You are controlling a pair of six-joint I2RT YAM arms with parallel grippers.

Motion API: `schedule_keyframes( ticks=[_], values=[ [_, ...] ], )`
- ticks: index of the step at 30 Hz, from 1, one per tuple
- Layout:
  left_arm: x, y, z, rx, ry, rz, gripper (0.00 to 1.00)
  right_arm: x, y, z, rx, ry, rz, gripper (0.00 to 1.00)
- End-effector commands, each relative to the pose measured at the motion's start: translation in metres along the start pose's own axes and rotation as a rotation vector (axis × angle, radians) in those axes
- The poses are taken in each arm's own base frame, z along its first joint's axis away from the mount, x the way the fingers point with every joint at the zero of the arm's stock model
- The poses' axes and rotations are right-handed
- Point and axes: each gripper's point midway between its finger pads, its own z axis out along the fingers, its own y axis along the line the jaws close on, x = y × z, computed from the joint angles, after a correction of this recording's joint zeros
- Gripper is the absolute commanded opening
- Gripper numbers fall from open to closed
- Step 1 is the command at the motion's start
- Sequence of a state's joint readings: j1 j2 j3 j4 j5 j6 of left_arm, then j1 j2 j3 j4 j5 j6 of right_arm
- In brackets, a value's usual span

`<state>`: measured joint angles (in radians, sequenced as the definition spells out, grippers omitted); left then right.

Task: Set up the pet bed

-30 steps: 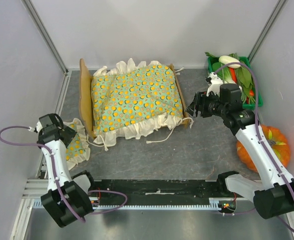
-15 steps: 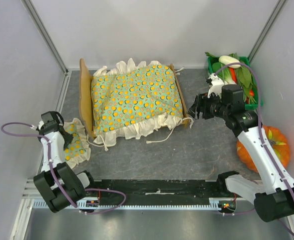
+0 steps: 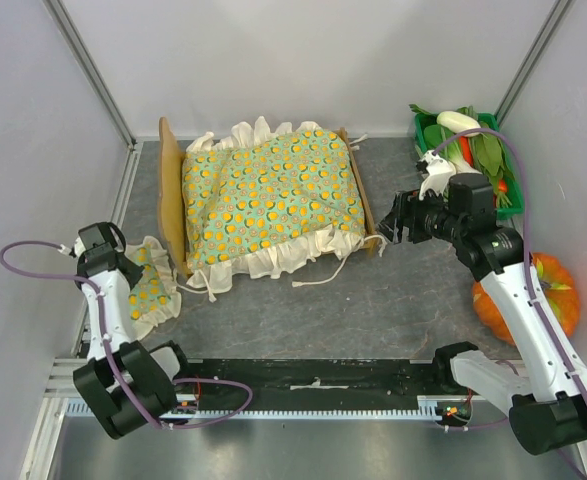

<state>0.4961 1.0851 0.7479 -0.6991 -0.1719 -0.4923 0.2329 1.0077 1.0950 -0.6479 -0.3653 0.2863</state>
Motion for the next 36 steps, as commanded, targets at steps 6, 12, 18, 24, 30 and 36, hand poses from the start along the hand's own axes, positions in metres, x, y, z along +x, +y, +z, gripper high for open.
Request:
schedule_keyframes(
  ticks=[6, 12, 18, 24, 30, 36],
  values=[
    [-0.031, 0.008, -0.01, -0.052, -0.113, 0.037, 0.67, -0.017, 0.009, -0.012, -0.017, -0.047, -0.033, 0.76],
    [-0.013, 0.006, 0.018, -0.095, 0.028, 0.04, 0.6, -0.02, 0.011, -0.013, -0.024, -0.05, -0.035, 0.76],
    [-0.01, 0.006, 0.018, -0.097, 0.051, 0.049, 0.02, -0.02, 0.008, -0.017, -0.002, -0.051, -0.049, 0.76],
    [-0.068, -0.011, -0.086, 0.114, -0.278, 0.04, 0.02, -0.018, 0.007, -0.013, -0.006, -0.037, -0.042, 0.76],
    [-0.129, -0.06, -0.223, 0.416, -0.437, 0.091, 0.02, -0.016, 0.007, -0.01, -0.011, -0.03, -0.034, 0.76],
    [-0.136, -0.134, -0.338, 0.946, -0.447, 0.132, 0.02, -0.019, 0.006, -0.013, 0.003, -0.046, -0.034, 0.76]
  ],
)
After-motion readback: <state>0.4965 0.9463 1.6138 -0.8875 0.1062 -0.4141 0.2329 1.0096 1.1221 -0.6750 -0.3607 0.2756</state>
